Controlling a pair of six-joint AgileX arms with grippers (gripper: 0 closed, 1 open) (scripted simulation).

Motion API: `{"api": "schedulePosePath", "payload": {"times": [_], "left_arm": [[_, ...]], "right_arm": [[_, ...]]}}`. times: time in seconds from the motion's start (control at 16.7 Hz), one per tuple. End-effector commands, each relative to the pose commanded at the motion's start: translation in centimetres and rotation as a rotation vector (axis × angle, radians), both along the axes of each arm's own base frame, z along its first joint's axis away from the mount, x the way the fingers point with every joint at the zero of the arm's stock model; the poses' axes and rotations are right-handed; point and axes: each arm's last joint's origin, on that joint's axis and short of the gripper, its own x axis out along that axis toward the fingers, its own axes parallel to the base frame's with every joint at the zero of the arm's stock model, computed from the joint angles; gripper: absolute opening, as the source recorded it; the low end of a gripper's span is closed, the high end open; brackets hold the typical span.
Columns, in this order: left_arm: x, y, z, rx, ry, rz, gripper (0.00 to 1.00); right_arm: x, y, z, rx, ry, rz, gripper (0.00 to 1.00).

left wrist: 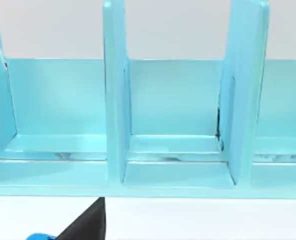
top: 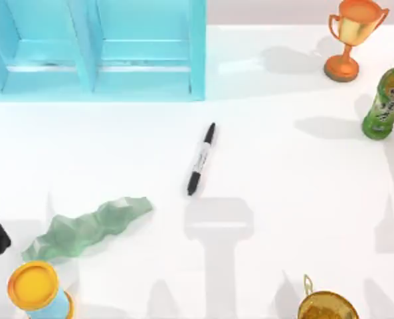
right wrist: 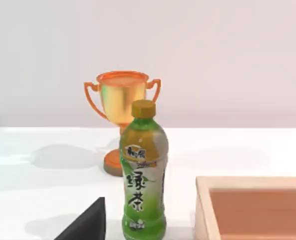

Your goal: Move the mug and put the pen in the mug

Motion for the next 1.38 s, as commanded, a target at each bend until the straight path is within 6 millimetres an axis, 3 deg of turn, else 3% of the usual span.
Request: {"api": "schedulePosePath", "payload": {"times": [0.3, 0.48, 0.66, 0.84, 1.02, 1.38], "left_arm": [[0.0, 0.0, 0.0, 0.0, 0.0, 0.0, 1.0], [0.0, 0.0, 0.0, 0.0, 0.0, 0.0, 1.0], [0.0, 0.0, 0.0, 0.0, 0.0, 0.0, 1.0], [0.0, 0.0, 0.0, 0.0, 0.0, 0.0, 1.0], [0.0, 0.0, 0.0, 0.0, 0.0, 0.0, 1.0], [0.0, 0.0, 0.0, 0.0, 0.0, 0.0, 1.0]], "right_arm": [[0.0, -0.2, 1.0, -0.018, 0.058, -0.014, 1.0], [0.5, -0.7, 3.7, -0.058, 0.196, -0.052, 1.0], [2.2, -1.6, 7.3, -0.102, 0.409, -0.095, 1.0], [5.8, -3.3, 10.5, -0.13, 0.678, -0.125, 1.0], [10.5, -5.9, 12.1, -0.129, 0.952, -0.128, 1.0], [18.1, -12.4, 11.1, -0.064, 1.377, -0.069, 1.0]]}}
